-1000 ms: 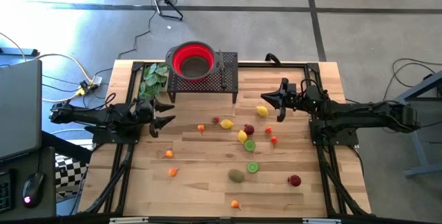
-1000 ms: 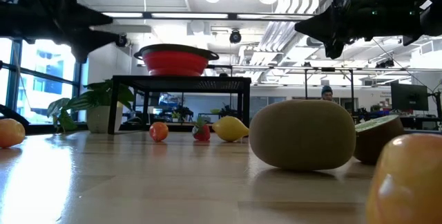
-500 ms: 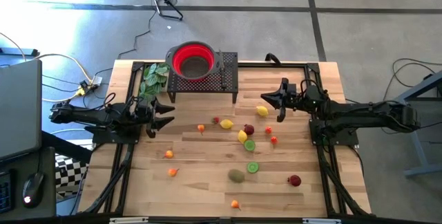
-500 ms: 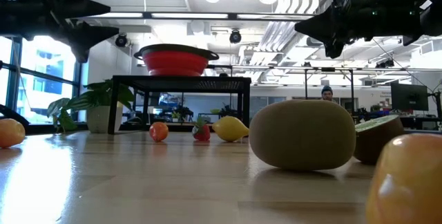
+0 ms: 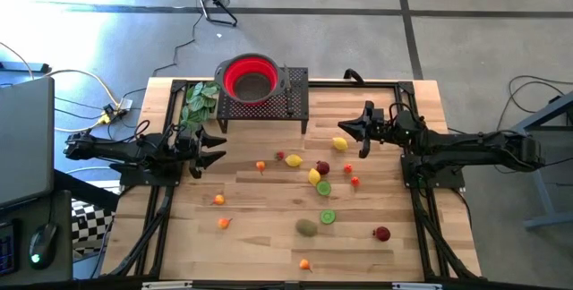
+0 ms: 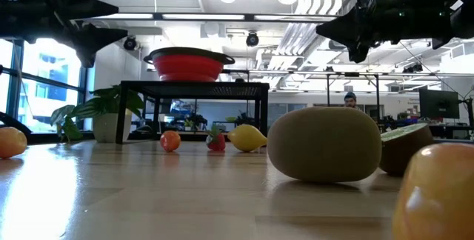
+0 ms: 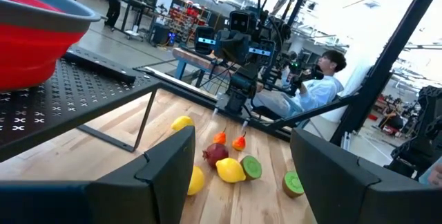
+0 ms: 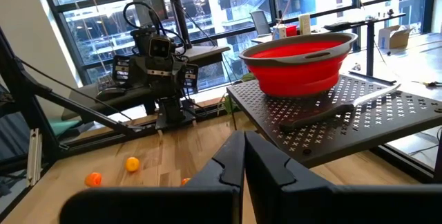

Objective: Pick & Place Fruit
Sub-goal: Put the orange pear into the red strainer bowl on the shelf

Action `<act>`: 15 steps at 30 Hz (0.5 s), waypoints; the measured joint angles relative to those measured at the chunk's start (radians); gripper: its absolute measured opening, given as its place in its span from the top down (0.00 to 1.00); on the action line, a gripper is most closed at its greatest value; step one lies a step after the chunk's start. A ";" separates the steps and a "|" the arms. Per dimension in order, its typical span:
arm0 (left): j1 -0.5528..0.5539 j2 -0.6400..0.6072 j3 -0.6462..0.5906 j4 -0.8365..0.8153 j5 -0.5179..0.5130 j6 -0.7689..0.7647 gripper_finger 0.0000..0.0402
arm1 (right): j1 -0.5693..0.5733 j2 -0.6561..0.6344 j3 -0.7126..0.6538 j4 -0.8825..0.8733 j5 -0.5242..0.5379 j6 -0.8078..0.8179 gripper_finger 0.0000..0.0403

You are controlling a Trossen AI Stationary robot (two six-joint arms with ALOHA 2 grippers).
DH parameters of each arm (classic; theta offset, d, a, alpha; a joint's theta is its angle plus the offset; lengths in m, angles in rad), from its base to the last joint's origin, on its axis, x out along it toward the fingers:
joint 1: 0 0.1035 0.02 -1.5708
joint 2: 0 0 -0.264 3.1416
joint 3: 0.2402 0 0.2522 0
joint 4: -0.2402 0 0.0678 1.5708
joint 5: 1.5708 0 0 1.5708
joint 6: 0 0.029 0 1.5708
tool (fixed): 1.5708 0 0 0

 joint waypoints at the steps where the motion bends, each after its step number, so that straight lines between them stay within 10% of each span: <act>1: 0.000 0.000 0.000 0.000 0.000 0.000 0.42 | 0.000 0.000 0.000 0.000 0.001 0.000 0.99; 15: 0.000 0.011 0.000 0.110 -0.081 0.235 0.42 | 0.000 0.000 0.000 0.000 0.001 -0.007 0.99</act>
